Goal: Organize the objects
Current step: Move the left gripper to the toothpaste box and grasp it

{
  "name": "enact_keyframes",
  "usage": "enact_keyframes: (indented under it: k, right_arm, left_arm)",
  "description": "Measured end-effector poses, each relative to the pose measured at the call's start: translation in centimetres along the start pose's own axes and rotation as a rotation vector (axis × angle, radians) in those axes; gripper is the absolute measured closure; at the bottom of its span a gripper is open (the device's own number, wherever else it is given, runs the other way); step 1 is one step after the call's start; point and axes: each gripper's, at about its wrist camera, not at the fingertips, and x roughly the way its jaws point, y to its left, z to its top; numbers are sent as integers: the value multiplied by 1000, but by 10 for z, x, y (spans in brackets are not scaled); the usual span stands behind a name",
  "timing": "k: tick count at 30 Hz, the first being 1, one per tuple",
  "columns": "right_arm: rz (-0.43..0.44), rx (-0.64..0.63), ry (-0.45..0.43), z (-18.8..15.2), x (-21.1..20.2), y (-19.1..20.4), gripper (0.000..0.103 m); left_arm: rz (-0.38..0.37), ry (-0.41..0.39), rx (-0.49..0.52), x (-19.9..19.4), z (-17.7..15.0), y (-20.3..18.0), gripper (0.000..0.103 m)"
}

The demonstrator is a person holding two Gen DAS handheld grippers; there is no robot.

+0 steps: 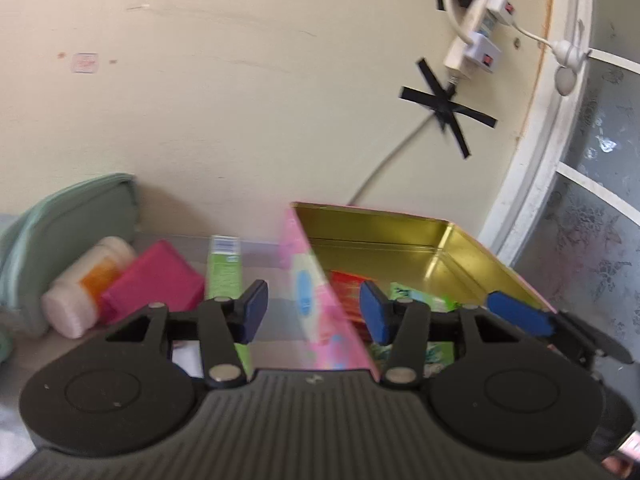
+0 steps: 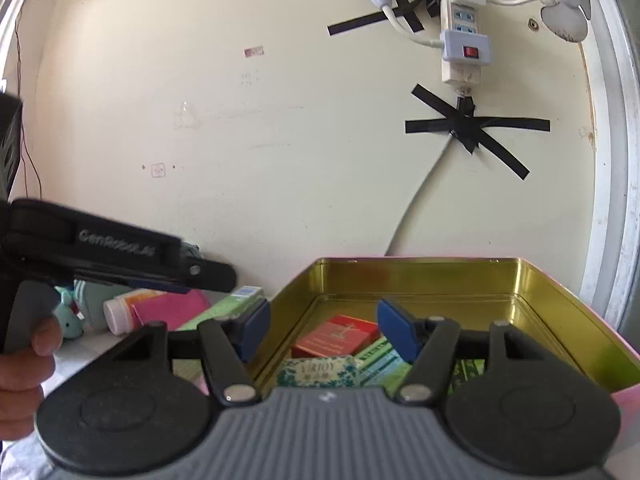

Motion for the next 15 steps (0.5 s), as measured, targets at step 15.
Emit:
enact_keyframes:
  k: [15]
  right_arm:
    - [258, -161, 222, -30, 21, 141, 56]
  left_arm:
    - [323, 83, -67, -37, -64, 130, 50]
